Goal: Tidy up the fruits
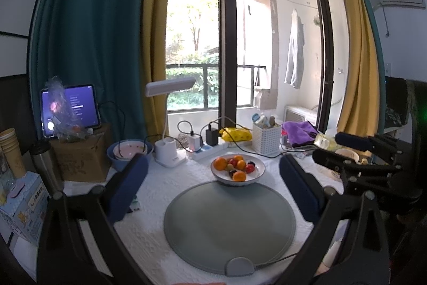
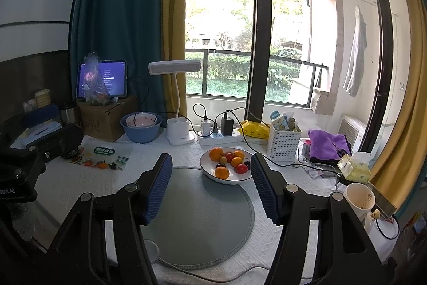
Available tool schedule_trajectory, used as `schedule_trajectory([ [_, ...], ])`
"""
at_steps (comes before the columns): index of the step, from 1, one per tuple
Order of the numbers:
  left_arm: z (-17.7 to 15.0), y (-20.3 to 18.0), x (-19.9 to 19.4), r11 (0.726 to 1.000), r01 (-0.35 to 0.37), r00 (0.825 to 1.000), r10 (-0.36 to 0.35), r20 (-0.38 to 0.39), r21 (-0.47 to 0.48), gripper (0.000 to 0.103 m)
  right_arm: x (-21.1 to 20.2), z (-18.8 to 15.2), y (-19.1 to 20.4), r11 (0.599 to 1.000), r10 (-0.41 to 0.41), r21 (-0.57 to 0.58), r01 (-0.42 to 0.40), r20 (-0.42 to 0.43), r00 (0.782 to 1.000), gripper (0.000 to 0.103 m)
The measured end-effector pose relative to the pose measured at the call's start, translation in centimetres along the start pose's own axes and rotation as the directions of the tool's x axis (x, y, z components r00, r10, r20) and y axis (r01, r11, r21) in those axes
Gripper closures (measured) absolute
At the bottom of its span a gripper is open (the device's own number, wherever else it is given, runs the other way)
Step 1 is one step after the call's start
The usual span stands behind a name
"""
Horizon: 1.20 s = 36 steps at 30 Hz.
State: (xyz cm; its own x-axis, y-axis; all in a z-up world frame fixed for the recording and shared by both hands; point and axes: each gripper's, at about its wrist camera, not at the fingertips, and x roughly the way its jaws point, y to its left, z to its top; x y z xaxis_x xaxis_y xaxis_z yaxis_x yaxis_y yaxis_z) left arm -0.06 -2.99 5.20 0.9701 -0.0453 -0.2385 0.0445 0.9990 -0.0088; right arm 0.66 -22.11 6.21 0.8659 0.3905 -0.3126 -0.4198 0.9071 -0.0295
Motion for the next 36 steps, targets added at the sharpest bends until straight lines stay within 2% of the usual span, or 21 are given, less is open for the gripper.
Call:
schedule_trajectory([
  [36, -0.22, 0.06, -0.41, 1.0, 0.002, 1.0, -0.002, 0.012, -0.008, 0.003, 0.08, -0.2, -0.19, 1.0, 0.003, -0.005, -0.003, -0.005, 1.0, 0.039],
])
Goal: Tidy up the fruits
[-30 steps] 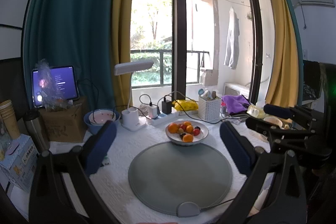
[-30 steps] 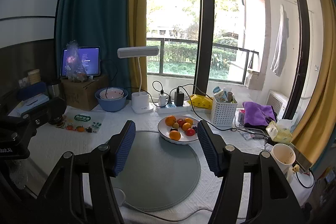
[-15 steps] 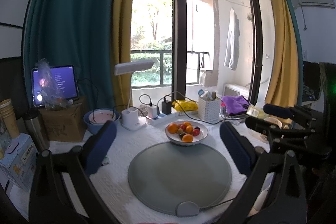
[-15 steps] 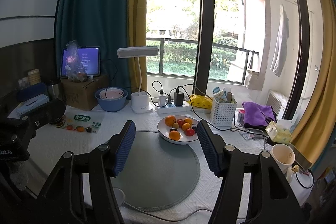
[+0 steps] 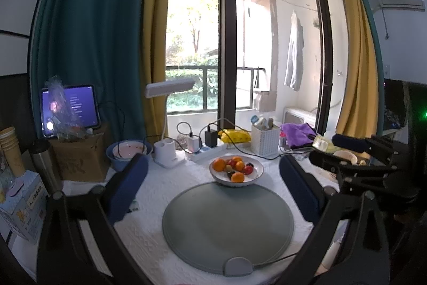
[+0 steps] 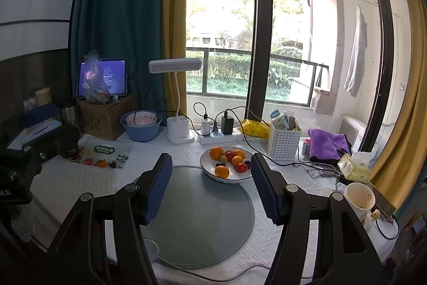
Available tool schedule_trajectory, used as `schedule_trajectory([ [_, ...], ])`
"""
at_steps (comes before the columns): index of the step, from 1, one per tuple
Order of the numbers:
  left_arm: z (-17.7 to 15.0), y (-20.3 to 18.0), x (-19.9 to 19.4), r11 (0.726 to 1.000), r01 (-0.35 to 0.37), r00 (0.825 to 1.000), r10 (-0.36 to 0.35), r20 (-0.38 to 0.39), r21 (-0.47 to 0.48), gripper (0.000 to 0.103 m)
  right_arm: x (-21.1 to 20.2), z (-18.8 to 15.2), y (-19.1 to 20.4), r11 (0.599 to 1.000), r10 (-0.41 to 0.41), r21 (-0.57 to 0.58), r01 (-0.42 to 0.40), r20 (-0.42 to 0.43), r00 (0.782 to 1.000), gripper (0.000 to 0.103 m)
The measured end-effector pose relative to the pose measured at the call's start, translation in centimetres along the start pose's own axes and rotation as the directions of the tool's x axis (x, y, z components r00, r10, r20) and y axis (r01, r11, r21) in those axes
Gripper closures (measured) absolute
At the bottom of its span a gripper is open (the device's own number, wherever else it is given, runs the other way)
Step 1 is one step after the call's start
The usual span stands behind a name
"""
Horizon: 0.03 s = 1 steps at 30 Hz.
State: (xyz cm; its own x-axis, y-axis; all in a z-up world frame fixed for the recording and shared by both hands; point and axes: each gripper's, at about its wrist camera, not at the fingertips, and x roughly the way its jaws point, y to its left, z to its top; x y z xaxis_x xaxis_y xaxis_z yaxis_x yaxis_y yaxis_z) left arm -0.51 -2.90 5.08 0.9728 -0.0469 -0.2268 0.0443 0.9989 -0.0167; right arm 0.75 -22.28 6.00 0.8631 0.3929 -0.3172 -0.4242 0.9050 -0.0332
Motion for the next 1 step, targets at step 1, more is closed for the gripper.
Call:
schedule_trajectory([
  [1, 0.01, 0.01, 0.04, 1.0, -0.003, 1.0, 0.003, -0.001, -0.002, 0.003, 0.01, -0.03, -0.02, 1.0, 0.001, 0.0, -0.001, 0.0, 1.0, 0.039],
])
